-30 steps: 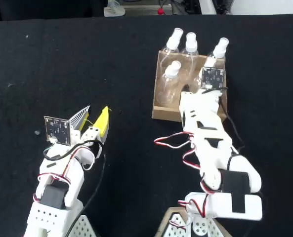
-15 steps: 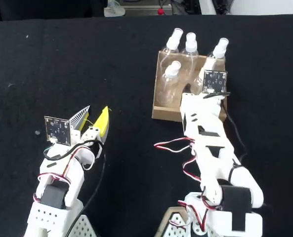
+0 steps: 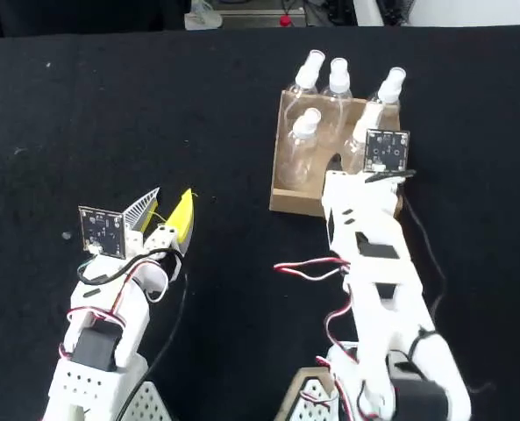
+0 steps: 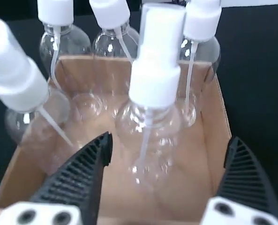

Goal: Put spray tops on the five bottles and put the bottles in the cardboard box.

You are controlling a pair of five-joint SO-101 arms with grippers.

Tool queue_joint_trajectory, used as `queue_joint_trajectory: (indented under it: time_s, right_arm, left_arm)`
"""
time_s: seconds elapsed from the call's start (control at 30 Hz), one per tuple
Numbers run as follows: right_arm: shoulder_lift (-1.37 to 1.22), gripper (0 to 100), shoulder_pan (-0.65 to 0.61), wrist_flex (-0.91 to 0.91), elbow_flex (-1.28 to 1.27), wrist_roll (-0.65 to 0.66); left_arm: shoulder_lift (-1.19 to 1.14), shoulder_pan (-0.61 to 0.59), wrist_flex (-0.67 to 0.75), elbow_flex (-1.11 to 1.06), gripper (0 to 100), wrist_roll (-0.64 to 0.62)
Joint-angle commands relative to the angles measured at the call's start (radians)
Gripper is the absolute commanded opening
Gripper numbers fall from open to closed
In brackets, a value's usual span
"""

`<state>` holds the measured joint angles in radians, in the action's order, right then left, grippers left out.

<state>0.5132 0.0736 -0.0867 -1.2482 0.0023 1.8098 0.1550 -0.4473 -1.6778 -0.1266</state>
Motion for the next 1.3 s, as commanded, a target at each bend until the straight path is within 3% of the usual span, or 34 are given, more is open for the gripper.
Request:
queue_joint_trajectory:
  time_s: [0.0, 0.3, 0.37, 0.47, 0.5, 0.57, 0.67, 0.83, 1.07, 1.27]
  right_arm:
    - [0.107, 33.7, -0.006, 0.109, 0.012, -0.005]
    - [0.294, 32.6, -0.003, 0.282, 0.005, -0.005]
    - [0.335, 25.2, -0.003, 0.322, 0.005, -0.005]
    - [0.39, 2.8, -0.003, 0.347, -0.01, -0.005]
    - [0.409, 0.6, -0.003, 0.338, -0.025, -0.005]
    - [0.449, 7.0, -0.008, 0.311, -0.059, -0.002]
    - [0.521, 4.4, -0.012, 0.308, -0.074, 0.002]
    - [0.671, 1.9, -0.018, 0.31, -0.131, 0.002]
    - [1.003, 1.8, -0.008, 0.316, -0.453, 0.002]
    - [1.307, 2.1, -0.048, 0.654, -0.44, 0.002]
  left_arm:
    - [0.014, -0.012, -0.002, -0.021, 17, 0.002]
    - [0.014, -0.013, 0.002, -0.021, 17, 0.002]
    - [0.014, -0.013, 0.002, -0.021, 17, 0.002]
    - [0.014, -0.013, 0.0, -0.021, 17, 0.002]
    - [0.014, -0.013, -0.002, -0.021, 17, 0.002]
    - [0.014, -0.028, -0.002, -0.021, 13, 0.002]
    - [0.014, -0.076, 0.003, -0.021, 2, 0.002]
    - [0.014, -0.096, 0.003, -0.021, 3, -0.006]
    - [0.014, -0.09, 0.002, -0.021, 3, 0.0]
    - [0.014, -0.094, -0.003, -0.021, 3, 0.0]
